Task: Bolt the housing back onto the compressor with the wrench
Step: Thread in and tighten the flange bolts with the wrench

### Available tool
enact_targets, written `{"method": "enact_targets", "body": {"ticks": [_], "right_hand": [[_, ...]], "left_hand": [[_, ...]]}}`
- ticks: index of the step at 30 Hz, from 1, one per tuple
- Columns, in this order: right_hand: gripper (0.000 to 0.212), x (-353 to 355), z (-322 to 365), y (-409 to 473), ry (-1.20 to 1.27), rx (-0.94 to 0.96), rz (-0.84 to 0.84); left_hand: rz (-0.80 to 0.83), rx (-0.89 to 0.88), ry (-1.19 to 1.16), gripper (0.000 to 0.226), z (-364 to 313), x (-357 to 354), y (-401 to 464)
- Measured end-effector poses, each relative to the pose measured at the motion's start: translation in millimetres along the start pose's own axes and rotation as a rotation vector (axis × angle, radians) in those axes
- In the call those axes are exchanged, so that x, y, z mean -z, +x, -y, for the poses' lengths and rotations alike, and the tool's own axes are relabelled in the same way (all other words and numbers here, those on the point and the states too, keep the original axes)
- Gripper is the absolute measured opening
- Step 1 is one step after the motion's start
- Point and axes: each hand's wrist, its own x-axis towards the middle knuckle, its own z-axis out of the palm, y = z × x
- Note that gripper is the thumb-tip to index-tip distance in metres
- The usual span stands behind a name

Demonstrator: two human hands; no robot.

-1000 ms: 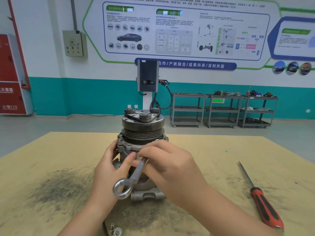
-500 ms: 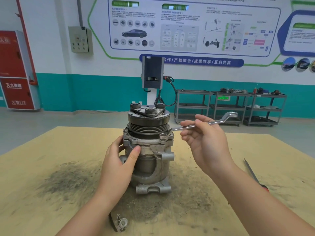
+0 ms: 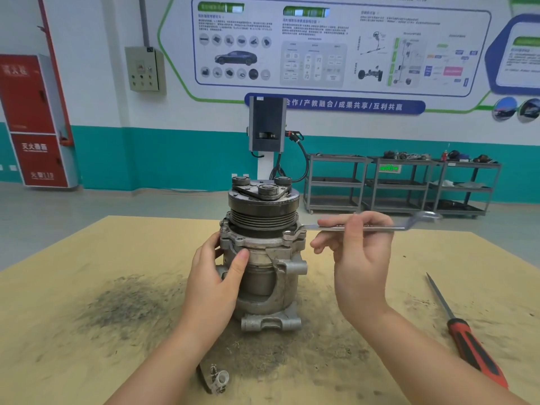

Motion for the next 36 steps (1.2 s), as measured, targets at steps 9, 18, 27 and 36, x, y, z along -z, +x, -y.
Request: {"method": "enact_targets", "body": {"ticks": [9, 18, 27, 36], "right_hand": [[0.008, -21.0, 25.9, -18.4, -0.774, 0.53, 0.612], [0.017, -23.7, 50.2, -2.1, -0.597, 0.178, 0.43], [0.016, -3.4, 34.6, 28.1, 0.17, -0.602, -0.077], [0.01, 12.3, 21.8, 35.9, 0.37, -0.902, -0.124]], "left_hand": [[-0.027, 0.002, 0.036, 0.048, 4.4, -1.6, 1.8], [-0.019, 0.008, 0.011, 0.072, -0.8, -1.7, -2.5], [0.018, 0.027, -0.009, 0.077, -2.5, -1.5, -3.9], [0.019, 0.053, -0.002, 0.084, -4.0, -0.8, -4.5]]}}
